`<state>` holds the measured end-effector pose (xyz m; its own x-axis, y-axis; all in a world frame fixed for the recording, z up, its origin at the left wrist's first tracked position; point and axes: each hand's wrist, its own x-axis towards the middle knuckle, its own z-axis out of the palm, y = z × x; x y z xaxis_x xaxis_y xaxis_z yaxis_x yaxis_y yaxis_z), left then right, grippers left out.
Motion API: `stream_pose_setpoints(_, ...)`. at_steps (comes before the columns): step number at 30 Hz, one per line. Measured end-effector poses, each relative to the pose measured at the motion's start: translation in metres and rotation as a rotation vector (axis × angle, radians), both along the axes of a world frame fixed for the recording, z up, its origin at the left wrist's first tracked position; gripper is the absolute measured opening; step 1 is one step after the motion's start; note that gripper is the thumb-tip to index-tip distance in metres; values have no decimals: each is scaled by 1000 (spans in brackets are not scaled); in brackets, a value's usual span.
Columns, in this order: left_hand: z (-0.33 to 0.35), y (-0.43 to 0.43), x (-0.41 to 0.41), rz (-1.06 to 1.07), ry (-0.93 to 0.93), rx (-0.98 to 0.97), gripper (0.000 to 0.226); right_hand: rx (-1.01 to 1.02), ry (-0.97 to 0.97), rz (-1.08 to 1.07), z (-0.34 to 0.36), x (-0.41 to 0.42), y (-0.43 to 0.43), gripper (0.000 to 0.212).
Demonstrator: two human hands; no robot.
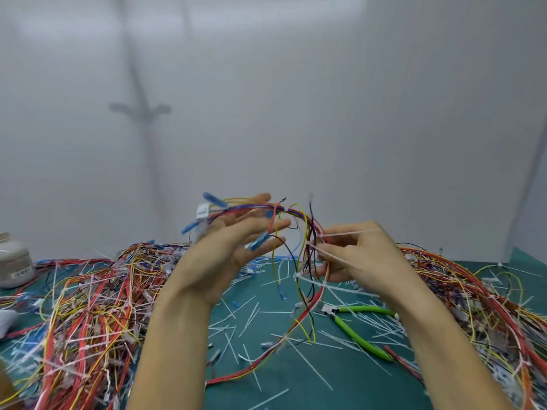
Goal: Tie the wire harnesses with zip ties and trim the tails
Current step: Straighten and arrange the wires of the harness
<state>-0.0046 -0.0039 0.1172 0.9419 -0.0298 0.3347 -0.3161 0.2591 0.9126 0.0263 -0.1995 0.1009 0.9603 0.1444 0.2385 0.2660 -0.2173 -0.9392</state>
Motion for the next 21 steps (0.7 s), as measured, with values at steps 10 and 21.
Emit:
stream_pose_setpoints(10, 3, -6, 4, -47, -24, -14, 34, -124, -70, -16, -1, -1, 0, 19)
stream_pose_setpoints(21, 3, -13, 5, 141, 13, 151, 25, -98, -322, 33, 16, -13, -11, 63)
